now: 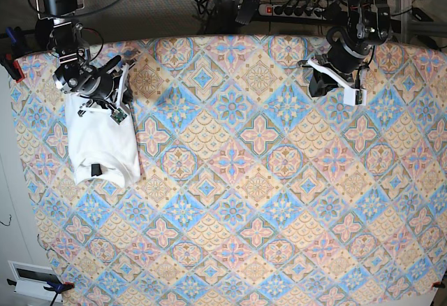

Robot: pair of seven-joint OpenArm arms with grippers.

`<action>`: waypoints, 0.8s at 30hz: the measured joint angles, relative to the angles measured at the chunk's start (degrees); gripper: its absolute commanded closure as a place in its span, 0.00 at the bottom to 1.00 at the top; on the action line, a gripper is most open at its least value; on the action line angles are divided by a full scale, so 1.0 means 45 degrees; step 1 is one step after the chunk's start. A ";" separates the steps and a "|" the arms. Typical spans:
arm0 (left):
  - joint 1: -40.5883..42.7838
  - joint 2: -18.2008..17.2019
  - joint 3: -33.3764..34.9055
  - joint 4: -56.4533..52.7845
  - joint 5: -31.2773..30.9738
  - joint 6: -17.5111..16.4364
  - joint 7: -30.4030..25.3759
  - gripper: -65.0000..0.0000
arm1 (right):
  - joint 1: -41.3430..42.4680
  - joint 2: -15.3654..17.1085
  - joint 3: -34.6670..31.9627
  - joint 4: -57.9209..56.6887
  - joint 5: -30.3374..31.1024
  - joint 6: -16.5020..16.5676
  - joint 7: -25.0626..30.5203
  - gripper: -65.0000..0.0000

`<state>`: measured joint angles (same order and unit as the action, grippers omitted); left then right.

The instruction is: Fold the T-shirt properly

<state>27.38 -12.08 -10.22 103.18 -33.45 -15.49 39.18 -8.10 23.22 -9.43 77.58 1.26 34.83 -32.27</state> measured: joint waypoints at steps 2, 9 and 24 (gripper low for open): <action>-0.0005 0.0000 0.0000 0.0000 0.0000 0.0000 -0.0005 1.00 | -0.0112 -0.0034 0.0000 0.0257 -0.0204 0.0000 -0.0170 1.00; 0.0068 0.0015 -0.0034 0.0087 0.0005 0.0005 0.0019 1.00 | -0.1423 -0.0024 0.0024 0.2147 -0.0253 0.0092 -0.0729 1.00; 0.1758 -0.0034 -0.1321 0.1948 0.0010 0.0058 0.1486 1.00 | -0.5945 0.0073 0.2229 0.6067 -0.0291 0.0029 -0.1277 1.00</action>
<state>35.29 -12.23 -16.16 111.94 -33.41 -15.22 45.87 -34.85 23.55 0.60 104.88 -0.05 34.96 -38.02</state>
